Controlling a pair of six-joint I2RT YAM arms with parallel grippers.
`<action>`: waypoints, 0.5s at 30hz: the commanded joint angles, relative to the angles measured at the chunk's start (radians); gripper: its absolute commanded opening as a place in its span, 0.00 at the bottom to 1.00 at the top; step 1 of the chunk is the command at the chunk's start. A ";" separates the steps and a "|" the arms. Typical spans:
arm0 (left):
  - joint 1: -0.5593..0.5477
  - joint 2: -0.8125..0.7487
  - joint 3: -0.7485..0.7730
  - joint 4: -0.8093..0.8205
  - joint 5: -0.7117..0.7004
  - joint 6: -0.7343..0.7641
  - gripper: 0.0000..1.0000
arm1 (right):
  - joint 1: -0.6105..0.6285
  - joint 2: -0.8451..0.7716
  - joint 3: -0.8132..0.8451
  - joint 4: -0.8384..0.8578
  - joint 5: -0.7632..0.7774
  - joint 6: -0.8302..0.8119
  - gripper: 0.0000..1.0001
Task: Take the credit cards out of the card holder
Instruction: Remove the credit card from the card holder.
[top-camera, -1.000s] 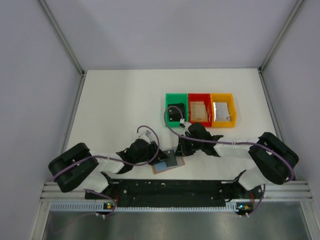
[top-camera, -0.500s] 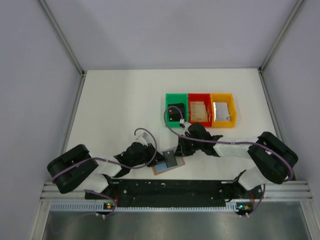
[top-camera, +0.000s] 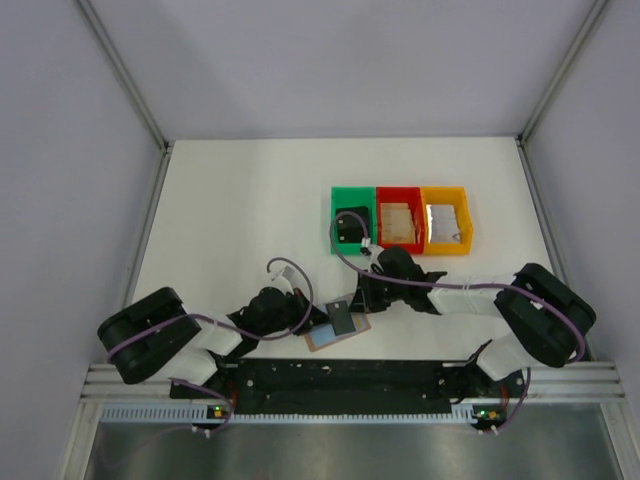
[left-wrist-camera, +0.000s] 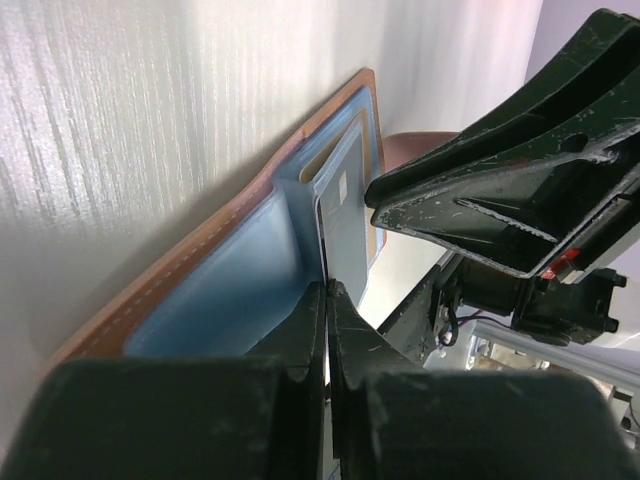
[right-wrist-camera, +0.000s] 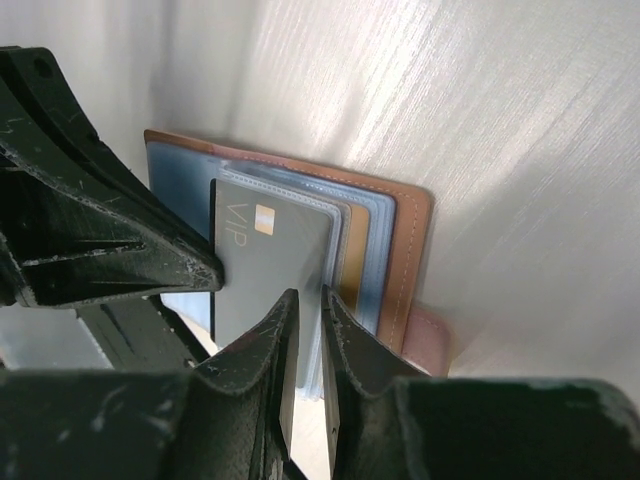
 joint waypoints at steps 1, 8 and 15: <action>0.003 0.004 -0.031 0.164 0.006 -0.009 0.00 | -0.027 -0.015 -0.051 0.138 -0.069 0.068 0.16; 0.007 -0.031 -0.045 0.219 0.003 0.024 0.00 | -0.073 -0.044 -0.107 0.246 -0.122 0.128 0.22; 0.010 -0.073 -0.051 0.211 -0.009 0.052 0.00 | -0.092 -0.052 -0.135 0.302 -0.145 0.141 0.23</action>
